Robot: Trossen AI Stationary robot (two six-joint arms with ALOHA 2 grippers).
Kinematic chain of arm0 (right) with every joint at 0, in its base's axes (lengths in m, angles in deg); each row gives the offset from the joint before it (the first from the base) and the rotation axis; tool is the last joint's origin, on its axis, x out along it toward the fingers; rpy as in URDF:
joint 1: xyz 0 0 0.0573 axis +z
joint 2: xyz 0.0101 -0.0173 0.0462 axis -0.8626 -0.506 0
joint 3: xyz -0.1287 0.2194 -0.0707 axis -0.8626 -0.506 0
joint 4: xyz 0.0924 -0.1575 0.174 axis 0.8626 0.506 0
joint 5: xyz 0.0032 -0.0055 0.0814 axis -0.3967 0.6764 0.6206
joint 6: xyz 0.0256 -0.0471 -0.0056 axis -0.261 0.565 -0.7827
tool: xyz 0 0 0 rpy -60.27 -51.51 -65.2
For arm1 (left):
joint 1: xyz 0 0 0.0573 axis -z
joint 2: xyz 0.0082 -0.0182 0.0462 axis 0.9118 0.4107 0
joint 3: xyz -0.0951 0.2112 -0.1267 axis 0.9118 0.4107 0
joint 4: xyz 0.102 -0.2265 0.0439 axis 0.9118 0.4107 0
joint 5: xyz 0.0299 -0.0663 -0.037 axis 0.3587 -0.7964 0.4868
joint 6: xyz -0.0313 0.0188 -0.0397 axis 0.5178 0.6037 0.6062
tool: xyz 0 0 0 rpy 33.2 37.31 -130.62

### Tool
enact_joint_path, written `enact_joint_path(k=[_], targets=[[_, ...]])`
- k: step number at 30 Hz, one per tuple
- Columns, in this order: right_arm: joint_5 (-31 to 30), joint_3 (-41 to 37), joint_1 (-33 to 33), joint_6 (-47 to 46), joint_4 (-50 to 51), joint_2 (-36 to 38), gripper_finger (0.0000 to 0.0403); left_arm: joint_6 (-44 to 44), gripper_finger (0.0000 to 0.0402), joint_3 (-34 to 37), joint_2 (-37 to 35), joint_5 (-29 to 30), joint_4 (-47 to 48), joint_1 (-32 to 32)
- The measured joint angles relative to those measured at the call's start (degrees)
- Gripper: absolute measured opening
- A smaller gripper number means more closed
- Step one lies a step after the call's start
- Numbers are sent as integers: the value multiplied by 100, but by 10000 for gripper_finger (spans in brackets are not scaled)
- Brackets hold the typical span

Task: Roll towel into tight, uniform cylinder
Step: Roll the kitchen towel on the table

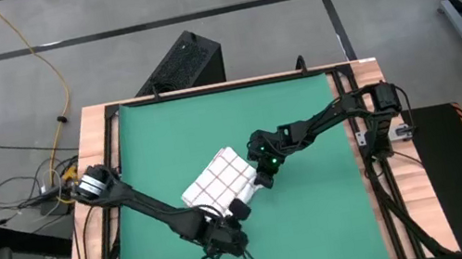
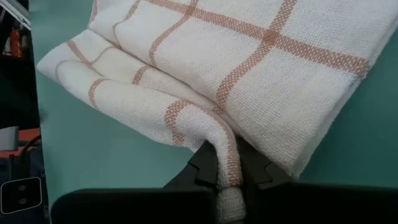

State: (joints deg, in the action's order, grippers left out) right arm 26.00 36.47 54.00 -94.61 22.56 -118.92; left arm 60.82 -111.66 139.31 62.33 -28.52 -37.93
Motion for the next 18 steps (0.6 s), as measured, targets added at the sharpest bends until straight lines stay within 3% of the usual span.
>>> enact_joint_path(k=[4,10,18], targets=[[0,0,10,0,6,0,37,46,0,8,288,435,409,-2],[-7,0,28,-2,3,0,37,583,0,8,212,1551,1012,12],[-9,0,32,-2,2,0,37,1596,0,37,34,1452,1576,-128]])
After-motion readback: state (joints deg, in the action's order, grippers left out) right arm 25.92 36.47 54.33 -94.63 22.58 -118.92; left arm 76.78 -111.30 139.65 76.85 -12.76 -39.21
